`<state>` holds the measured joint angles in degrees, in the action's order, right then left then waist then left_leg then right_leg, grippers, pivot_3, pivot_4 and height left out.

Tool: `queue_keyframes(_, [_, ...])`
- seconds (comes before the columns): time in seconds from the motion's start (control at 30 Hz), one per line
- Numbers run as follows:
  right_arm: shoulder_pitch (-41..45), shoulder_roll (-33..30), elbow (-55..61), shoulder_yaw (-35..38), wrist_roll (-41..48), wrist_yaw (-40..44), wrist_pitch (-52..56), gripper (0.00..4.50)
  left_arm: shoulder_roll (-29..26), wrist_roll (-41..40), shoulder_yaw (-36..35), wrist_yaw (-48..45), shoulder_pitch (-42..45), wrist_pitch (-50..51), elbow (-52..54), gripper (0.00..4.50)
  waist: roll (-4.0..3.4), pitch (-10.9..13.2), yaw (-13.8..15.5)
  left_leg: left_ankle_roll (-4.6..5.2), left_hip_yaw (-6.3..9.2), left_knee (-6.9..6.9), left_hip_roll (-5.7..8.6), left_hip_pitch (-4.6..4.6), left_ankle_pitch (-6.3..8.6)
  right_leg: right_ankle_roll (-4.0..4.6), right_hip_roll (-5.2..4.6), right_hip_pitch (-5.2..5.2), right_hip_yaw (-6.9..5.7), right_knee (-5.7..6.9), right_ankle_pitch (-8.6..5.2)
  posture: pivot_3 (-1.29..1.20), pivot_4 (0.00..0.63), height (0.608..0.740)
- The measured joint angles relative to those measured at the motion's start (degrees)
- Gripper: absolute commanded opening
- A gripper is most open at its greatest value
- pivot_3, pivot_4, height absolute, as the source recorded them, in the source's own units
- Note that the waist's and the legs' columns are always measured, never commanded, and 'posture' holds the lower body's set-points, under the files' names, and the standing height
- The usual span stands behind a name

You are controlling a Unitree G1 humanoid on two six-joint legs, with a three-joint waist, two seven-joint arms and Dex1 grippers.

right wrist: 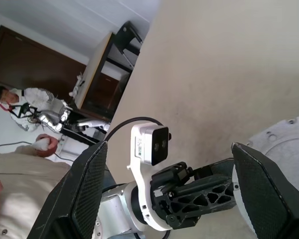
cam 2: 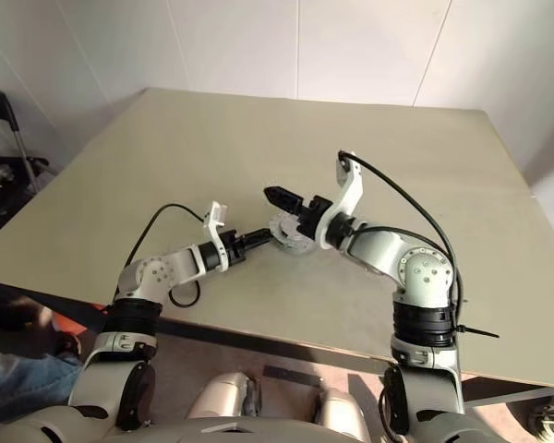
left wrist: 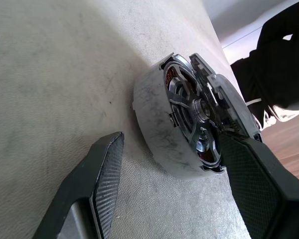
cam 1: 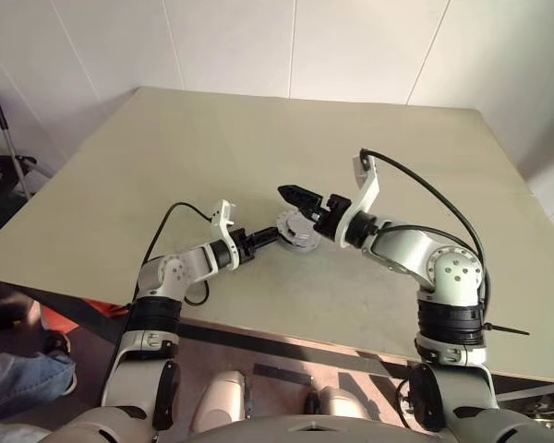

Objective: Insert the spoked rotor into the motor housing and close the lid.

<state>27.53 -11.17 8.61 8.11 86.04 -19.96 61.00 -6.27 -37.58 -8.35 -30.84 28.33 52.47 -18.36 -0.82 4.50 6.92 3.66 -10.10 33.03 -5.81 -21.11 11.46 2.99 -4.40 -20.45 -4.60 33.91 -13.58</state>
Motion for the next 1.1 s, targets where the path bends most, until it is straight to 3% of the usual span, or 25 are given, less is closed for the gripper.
queue_keyframes(0.13, [-0.2, -3.2, 0.5, -2.3, -7.0, 3.9, -1.3, 4.46, -0.1, 0.0, -0.1, 0.0, 0.0, 0.0, 0.0, 3.23, 0.04, 0.0, 0.0, -0.01, 0.00, 0.00, 0.00, -0.06, 0.00, -0.02, 0.00, -0.02, 0.00, -0.01, 0.00, 0.00, 0.000, 0.740])
queue_keyframes(0.23, [-2.6, -11.4, 6.0, -7.2, -21.8, 14.8, -8.3, 4.46, -1.3, -0.1, -0.2, -0.5, 0.0, 0.0, 0.1, 3.23, 0.07, 0.0, 0.2, -0.01, 0.01, 0.00, 0.00, -0.13, 0.00, -0.29, 0.01, -0.08, 0.00, -0.03, 0.09, 0.00, 0.000, 0.740])
queue_keyframes(0.33, [-4.2, -15.3, 6.9, -10.3, -31.2, 22.3, -13.2, 4.46, -2.8, -0.1, -0.7, -0.9, 0.0, -0.2, 0.0, 3.23, 0.10, 0.0, -0.1, -0.01, 0.01, -0.01, -0.04, -0.13, 0.00, -0.51, 0.07, -0.14, 0.00, -0.02, -0.03, 0.00, 0.000, 0.740])
queue_keyframes(0.43, [-5.0, -14.9, 6.5, -11.8, -34.9, 28.3, -14.5, 4.46, -4.4, -0.1, -1.9, -1.2, 0.1, -0.7, 0.0, 3.23, 0.10, 0.0, -0.1, -0.02, 0.01, -0.02, -0.08, -0.24, -0.02, -0.03, 0.10, -0.26, 0.00, 0.02, 0.00, 0.00, 0.000, 0.740])
queue_keyframes(0.7, [-8.2, -16.1, 3.4, -20.4, -51.6, 40.6, -23.8, 4.46, -6.2, -0.5, -6.7, -1.3, 0.1, -2.7, 0.1, 3.23, 0.13, 0.0, 0.2, 0.54, 0.02, 0.57, -0.07, -0.57, 0.31, 0.01, 0.07, -0.29, 0.00, 0.03, 0.01, 0.00, 0.000, 0.740])
queue_keyframes(0.93, [-7.2, -12.2, -6.4, -22.5, -64.0, 44.6, -34.7, 4.46, -4.3, -0.5, -5.5, -1.2, -0.6, -2.4, 1.4, 3.23, 0.16, 0.0, -0.1, 0.66, 0.01, 1.27, -0.10, -0.63, 0.40, 0.02, -0.03, -0.38, 0.02, 0.71, 0.01, 0.00, 0.000, 0.740])
queue_keyframes(1.1, [-6.7, -10.7, -9.2, -22.4, -68.0, 46.5, -37.1, 4.46, -4.2, -0.7, -4.8, -1.4, -1.8, -1.8, 2.7, 3.23, 0.16, 0.0, -0.1, 0.59, 0.02, 1.26, -0.14, -0.44, 0.35, 0.03, -0.02, -0.29, 0.03, 0.88, 0.00, 0.00, 0.000, 0.740])
